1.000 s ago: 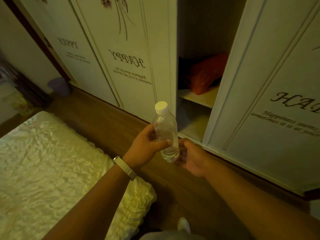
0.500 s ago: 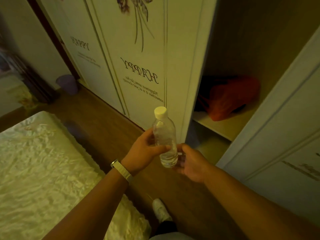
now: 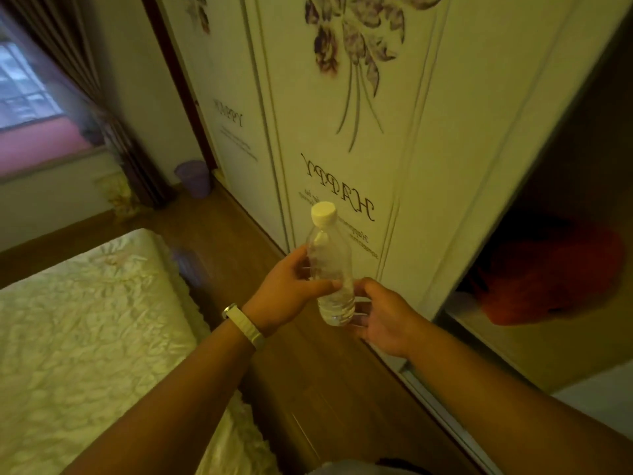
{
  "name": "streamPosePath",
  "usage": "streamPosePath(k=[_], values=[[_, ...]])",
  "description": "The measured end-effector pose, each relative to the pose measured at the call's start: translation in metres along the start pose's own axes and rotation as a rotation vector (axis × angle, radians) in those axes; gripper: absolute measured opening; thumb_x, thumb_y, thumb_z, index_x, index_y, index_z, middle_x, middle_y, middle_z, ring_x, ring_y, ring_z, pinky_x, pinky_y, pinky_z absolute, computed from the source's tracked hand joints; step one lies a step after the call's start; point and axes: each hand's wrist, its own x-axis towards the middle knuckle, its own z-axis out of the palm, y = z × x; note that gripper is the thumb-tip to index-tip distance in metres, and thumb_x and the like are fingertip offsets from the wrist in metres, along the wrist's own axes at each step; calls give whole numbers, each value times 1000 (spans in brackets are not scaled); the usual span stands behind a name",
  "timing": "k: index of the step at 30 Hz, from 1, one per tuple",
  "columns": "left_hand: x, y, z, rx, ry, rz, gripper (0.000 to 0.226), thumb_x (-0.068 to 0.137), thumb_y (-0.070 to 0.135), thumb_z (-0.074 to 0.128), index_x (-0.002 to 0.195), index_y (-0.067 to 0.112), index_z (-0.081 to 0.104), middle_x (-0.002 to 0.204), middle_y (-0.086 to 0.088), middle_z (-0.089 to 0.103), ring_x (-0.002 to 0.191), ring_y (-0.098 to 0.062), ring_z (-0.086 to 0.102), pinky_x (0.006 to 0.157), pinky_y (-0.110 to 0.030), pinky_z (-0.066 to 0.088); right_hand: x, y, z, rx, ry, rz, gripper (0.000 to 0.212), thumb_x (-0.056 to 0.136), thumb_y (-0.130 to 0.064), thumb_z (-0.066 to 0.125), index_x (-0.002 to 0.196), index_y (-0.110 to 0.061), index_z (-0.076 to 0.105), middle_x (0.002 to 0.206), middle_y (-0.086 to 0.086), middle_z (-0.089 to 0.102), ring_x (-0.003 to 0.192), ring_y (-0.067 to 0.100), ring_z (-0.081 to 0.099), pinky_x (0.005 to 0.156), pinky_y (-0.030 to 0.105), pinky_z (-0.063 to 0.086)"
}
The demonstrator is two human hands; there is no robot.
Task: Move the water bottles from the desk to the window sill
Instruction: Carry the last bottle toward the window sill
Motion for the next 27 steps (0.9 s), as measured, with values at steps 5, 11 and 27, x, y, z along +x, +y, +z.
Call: streamPosePath(k=[5, 11, 27], values=[[24, 0, -42, 34, 117, -30, 67, 69, 20, 85, 130, 27, 57, 122, 0, 68, 114, -18, 65, 99, -48, 52, 46, -22, 38, -46, -82, 27, 25, 94, -26, 54, 109, -10, 66, 106, 17, 66, 94, 32, 62, 77, 41, 51], [60, -16, -88, -8, 282, -72, 65, 75, 6, 81, 132, 21, 55, 123, -1, 68, 112, -16, 66, 98, -43, 53, 117, -44, 79, -141, -204, 114, 18, 93, -24, 54, 97, -11, 66, 87, 13, 68, 75, 27, 63, 65, 36, 50], [204, -3, -203, -10, 621, -85, 57, 77, 0, 77, 128, 17, 58, 118, -3, 70, 107, -15, 69, 85, -27, 58, 308, -154, 198, -384, -466, 232, 22, 93, -28, 55, 101, -11, 67, 87, 12, 68, 76, 25, 62, 66, 33, 48]])
